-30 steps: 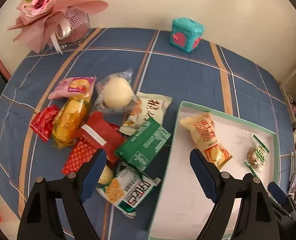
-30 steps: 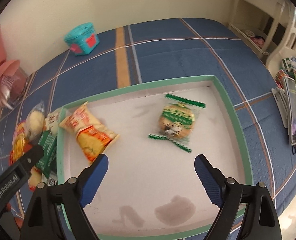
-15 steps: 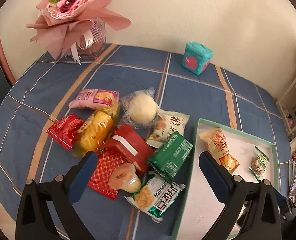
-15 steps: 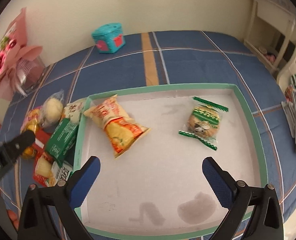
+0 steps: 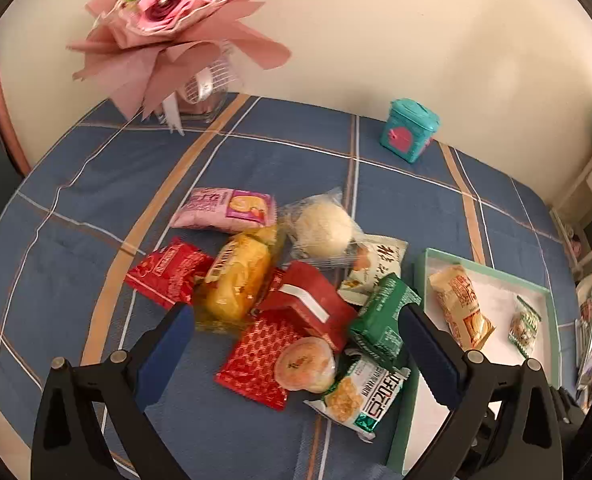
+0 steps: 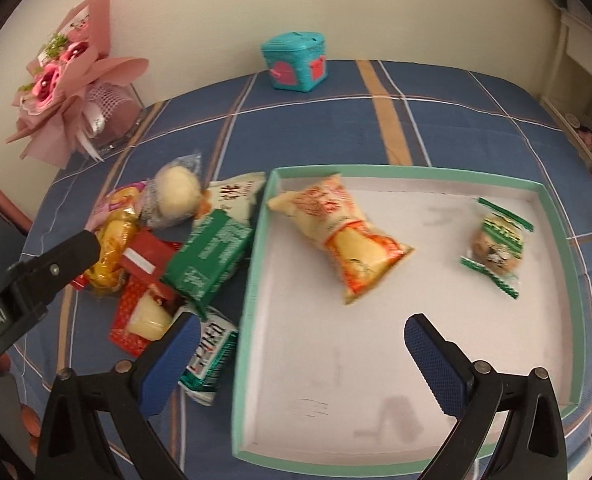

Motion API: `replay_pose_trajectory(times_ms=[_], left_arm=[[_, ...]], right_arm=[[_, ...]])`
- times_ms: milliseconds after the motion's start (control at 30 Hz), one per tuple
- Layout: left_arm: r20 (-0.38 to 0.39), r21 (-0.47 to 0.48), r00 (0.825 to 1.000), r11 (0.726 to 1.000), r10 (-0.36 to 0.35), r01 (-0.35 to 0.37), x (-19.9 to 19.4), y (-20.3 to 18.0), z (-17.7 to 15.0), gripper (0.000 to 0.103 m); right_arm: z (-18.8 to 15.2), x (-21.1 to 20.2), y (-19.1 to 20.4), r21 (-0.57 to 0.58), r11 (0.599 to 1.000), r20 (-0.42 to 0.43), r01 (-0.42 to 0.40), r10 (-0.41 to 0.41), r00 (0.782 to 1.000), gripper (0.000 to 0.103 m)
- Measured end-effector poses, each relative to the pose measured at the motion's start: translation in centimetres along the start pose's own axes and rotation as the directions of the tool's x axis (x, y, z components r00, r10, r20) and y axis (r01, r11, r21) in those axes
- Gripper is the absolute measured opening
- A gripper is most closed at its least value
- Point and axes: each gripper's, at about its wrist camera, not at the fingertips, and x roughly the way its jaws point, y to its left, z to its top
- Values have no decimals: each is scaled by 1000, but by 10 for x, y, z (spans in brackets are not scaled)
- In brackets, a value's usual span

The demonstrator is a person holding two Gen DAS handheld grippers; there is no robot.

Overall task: Organize snacks
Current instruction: 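Withdraw both grippers from the tray back toward the snack pile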

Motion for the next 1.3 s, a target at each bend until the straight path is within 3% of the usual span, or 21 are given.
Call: replay_pose_trajectory(times_ms=[233, 467, 700, 933, 1033, 1200, 1300], left_arm=[[2, -77, 1000, 997, 30, -30, -5, 31, 5, 101], [-4, -158, 1000, 987, 12, -12, -9, 60, 8, 101], [-106, -185, 993, 982, -55, 34, 14, 58, 0, 101], [-218, -172, 972, 984, -87, 50, 39, 43, -13, 100], [-265, -168, 957, 983, -122, 79, 50, 34, -19, 88], [-309, -174, 938, 979, -154, 103, 60, 24, -25, 76], [-319, -195, 927, 971, -199, 141, 64, 19, -27, 62]], right_arm=[[3, 6, 18, 27, 992, -43, -124, 125, 991, 103], [5, 12, 35, 66, 972, -57, -225, 228, 972, 103], [0, 25, 46, 42, 988, -113, -148, 152, 982, 103], [-4, 31, 29, 35, 999, -166, -40, 45, 985, 103], [-2, 28, 21, 22, 1000, -169, 4, 0, 986, 103], [-1, 30, 7, 48, 999, -180, 14, -5, 984, 103], [0, 30, 2, 52, 999, -183, 12, -2, 983, 103]])
